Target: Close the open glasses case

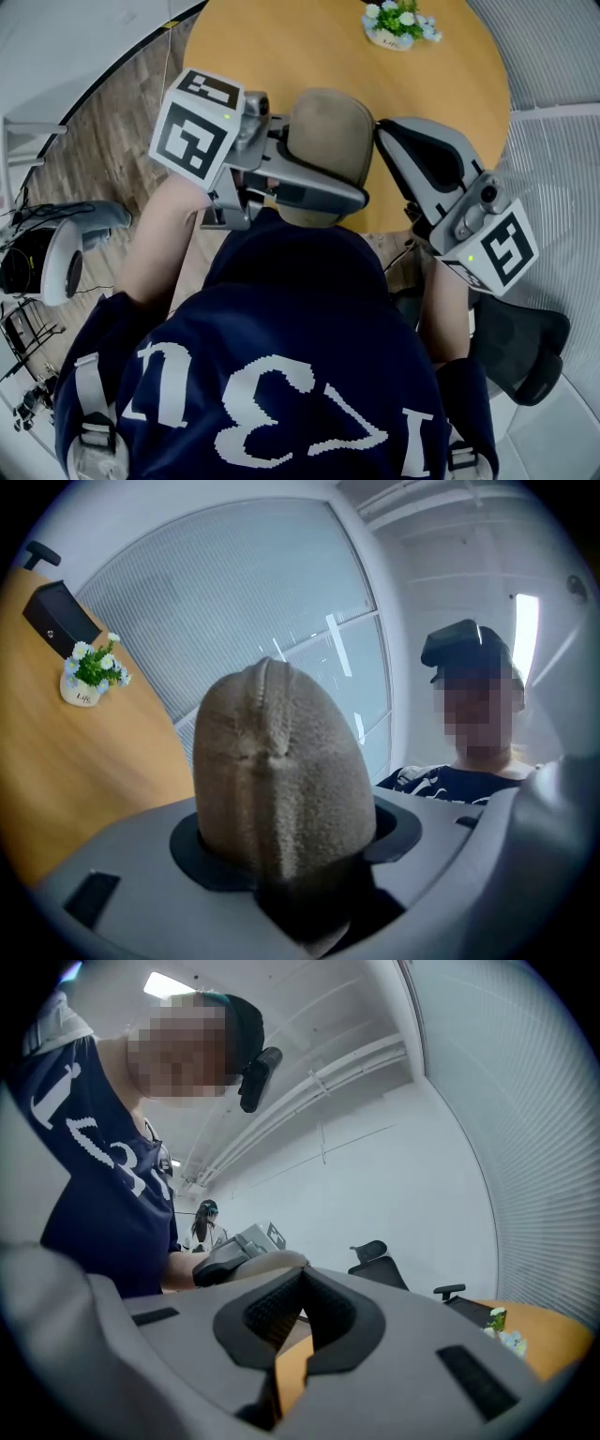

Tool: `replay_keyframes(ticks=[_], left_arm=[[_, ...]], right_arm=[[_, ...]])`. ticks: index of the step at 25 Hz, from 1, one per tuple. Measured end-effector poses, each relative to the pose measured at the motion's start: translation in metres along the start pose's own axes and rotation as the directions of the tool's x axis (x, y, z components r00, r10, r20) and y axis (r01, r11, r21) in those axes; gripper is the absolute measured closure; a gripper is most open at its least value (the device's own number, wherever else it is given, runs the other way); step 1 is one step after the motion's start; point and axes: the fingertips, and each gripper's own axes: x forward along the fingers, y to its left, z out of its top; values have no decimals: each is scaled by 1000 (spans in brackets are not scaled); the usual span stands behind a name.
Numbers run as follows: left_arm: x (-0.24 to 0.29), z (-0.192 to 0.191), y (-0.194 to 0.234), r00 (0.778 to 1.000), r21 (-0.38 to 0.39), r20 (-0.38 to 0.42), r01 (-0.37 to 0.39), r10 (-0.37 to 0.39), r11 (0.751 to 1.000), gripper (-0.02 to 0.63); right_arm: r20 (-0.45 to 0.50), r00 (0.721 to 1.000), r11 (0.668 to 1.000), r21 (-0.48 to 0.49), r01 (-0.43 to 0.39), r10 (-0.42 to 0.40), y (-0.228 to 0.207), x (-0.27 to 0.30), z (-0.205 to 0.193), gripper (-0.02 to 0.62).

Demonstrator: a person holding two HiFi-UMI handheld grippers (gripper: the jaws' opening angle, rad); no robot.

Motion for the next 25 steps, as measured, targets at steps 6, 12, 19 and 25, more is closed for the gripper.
replay_keyframes(ticks=[6, 12, 19, 25], left_arm=[[1, -30, 6, 984, -43, -171, 40, -46, 998, 316], [-4, -61, 4, 944, -89, -316, 71, -96, 993, 316], [15, -86, -4, 898, -126, -402, 140, -179, 982, 314], [9, -72, 8, 942, -120, -308, 104, -136, 987, 314]], right_arm=[[-34, 991, 986, 109, -128, 132, -2, 7, -17, 572], [-74, 958, 942, 215, -256, 277, 8, 24, -31, 572], [-70, 927, 897, 289, -334, 368, 13, 31, -40, 572], [58, 965, 904, 340, -258, 254, -11, 25, -28, 569]])
